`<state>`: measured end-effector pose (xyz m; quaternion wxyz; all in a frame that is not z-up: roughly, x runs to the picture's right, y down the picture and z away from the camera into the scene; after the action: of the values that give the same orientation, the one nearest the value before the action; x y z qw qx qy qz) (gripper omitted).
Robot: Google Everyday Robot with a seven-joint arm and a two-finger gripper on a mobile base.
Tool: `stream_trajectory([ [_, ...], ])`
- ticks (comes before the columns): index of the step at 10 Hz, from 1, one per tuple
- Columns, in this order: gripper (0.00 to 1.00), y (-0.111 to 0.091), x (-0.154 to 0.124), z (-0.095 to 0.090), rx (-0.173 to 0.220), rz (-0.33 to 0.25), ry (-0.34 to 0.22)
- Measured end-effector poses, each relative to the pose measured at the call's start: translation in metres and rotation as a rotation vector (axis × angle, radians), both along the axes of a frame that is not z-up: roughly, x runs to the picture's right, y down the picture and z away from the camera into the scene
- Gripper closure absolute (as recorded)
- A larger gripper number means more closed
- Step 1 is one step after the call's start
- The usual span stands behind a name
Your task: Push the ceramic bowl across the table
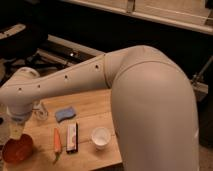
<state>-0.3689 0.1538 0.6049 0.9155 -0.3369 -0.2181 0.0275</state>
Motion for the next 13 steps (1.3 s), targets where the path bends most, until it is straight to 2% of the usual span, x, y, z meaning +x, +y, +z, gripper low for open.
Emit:
stream_trajectory([
  [2, 0.64, 0.035, -0.001, -0.002, -0.020, -0.105, 0.004],
  [3, 0.76, 0.049, -0.002, 0.006, -0.010, -0.159, 0.012],
  [5, 0.94, 0.064, -0.004, 0.025, 0.015, -0.219, 0.028],
  [6, 0.99, 0.071, -0.007, 0.033, 0.020, -0.241, 0.033],
  [9, 1.00, 0.096, -0.011, 0.051, -0.012, -0.274, 0.042],
  [10, 1.00, 0.104, -0.012, 0.053, -0.041, -0.283, 0.039],
  [13, 1.00, 0.131, -0.013, 0.042, -0.157, -0.355, 0.012],
])
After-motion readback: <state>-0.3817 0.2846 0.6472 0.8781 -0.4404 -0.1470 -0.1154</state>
